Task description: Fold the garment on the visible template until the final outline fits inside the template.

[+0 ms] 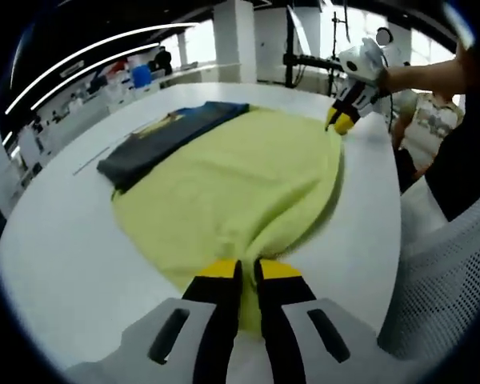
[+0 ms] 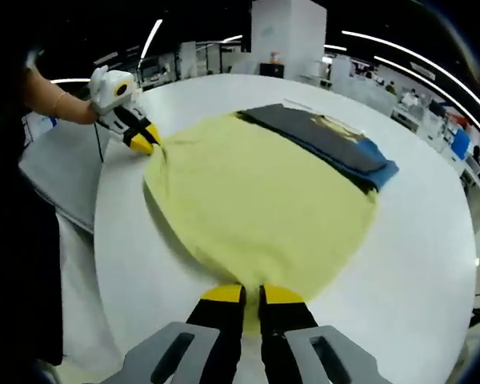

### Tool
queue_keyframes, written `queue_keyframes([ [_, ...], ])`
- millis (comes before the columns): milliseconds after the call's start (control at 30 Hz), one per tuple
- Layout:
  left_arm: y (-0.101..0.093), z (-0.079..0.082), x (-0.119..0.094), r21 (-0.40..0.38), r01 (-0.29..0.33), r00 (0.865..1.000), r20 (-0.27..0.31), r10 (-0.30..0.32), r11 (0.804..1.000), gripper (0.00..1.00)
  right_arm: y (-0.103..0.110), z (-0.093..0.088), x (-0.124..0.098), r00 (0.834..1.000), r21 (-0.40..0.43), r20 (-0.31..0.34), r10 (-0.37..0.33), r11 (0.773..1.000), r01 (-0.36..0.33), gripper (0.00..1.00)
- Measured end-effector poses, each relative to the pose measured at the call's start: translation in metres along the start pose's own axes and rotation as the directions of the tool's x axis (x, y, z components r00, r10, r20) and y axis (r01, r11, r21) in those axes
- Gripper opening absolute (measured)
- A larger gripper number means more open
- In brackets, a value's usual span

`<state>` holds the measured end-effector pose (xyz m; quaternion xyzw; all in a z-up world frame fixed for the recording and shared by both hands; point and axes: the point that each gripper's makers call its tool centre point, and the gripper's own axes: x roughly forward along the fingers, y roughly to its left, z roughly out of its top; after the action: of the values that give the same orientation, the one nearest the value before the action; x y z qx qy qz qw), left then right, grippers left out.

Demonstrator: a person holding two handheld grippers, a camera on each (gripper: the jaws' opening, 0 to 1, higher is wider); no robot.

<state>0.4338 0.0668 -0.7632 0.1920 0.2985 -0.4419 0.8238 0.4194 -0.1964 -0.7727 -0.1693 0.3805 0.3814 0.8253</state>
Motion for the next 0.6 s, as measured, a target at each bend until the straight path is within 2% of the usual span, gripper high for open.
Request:
queue_keyframes([
  [267,-0.005,0.007,-0.012,-0.03,0.015,1.0,0.014,-0.015,0.999,0.02,0.009,0.003,-0.011,0.999,0.036,0.019,0.032,0.999,-0.033,0.0],
  [467,-0.003,0.01,-0.018,-0.022,0.013,1.0,0.006,-0.013,1.0,0.02,0.013,0.015,-0.022,0.998,0.043,0.056,0.026,0.999,-0.028,0.0],
  [600,0.002,0.019,-0.025,-0.063,0.002,0.999,0.033,0.0,0.998,0.02,0.015,0.023,-0.029,0.997,0.039,0.079,0.012,0.999,-0.015,0.0],
])
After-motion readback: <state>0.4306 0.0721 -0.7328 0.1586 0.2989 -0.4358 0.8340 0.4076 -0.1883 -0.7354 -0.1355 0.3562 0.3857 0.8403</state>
